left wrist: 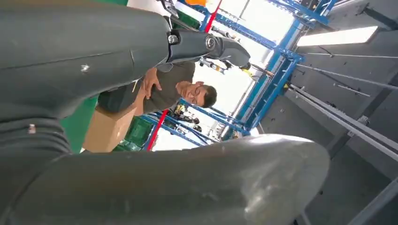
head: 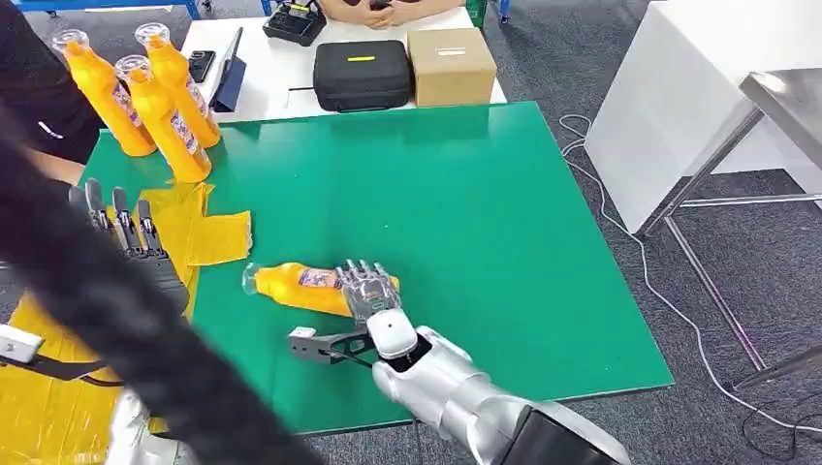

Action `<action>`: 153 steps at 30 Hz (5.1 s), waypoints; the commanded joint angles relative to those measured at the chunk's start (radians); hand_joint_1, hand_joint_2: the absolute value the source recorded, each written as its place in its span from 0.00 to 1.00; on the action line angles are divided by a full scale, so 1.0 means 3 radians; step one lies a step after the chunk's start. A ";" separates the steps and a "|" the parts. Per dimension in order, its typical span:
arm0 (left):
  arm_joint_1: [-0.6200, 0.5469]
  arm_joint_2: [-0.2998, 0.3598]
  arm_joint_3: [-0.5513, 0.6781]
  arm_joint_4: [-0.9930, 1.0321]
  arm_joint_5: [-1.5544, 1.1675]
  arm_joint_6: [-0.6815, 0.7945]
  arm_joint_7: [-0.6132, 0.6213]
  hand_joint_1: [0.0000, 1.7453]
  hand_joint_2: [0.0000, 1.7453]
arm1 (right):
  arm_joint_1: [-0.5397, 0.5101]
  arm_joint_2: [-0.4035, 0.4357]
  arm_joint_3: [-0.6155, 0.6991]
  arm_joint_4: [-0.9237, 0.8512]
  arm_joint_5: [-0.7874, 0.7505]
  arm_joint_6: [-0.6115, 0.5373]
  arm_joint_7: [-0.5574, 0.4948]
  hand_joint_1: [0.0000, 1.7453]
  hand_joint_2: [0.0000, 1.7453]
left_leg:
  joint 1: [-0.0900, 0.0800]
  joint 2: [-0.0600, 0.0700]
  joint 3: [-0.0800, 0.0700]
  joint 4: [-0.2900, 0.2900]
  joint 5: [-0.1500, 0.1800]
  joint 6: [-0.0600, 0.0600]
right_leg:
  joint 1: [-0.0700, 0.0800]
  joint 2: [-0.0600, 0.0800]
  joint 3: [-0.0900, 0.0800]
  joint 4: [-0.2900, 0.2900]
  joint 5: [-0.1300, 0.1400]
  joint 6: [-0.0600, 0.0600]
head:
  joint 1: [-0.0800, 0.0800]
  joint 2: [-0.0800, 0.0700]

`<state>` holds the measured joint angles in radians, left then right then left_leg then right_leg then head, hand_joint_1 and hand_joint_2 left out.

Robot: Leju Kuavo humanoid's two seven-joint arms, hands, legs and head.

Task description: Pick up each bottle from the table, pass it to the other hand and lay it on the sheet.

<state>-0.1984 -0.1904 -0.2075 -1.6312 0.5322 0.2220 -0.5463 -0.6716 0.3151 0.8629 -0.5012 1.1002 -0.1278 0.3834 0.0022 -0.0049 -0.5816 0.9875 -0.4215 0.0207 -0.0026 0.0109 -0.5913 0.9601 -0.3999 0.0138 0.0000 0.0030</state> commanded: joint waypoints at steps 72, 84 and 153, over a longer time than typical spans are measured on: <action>-0.0227 0.0205 0.0235 0.1254 -0.0369 -0.0323 0.0800 0.00 1.00 | 0.0414 -0.0522 -0.0406 -0.2157 -0.0322 -0.0134 -0.0275 1.00 1.00 | 0.0000 0.0002 0.0016 -0.0004 -0.0007 -0.0004 | 0.0001 0.0004 0.0015 -0.0003 -0.0006 0.0000 | 0.0001 0.0001; 0.0010 0.0171 0.0242 0.0797 -0.0129 -0.0789 0.0948 0.00 1.00 | 0.0387 -0.0291 0.0109 -0.1858 -0.0138 0.0141 -0.0249 1.00 1.00 | 0.0001 0.0009 0.0009 -0.0004 -0.0006 -0.0002 | 0.0001 0.0012 0.0006 -0.0002 -0.0003 -0.0001 | 0.0000 0.0000; -0.0123 0.0127 0.0306 0.0851 0.0507 -0.1181 0.1108 1.00 1.00 | 0.0412 0.0084 0.0966 -0.0832 0.0112 0.0490 -0.0292 1.00 1.00 | 0.0005 -0.0016 0.0005 -0.0006 0.0000 -0.0004 | 0.0006 -0.0011 0.0004 -0.0008 -0.0006 -0.0002 | 0.0000 0.0000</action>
<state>-0.0910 -0.1389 -0.0725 -1.4057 0.6943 -0.1183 -0.2136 -0.6065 0.3525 1.0502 -0.8659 1.1360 -0.0477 0.3262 0.0025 -0.0023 -0.5829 0.9874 -0.4219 0.0206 -0.0022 0.0158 -0.5955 0.9599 -0.4000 0.0131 0.0000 0.0030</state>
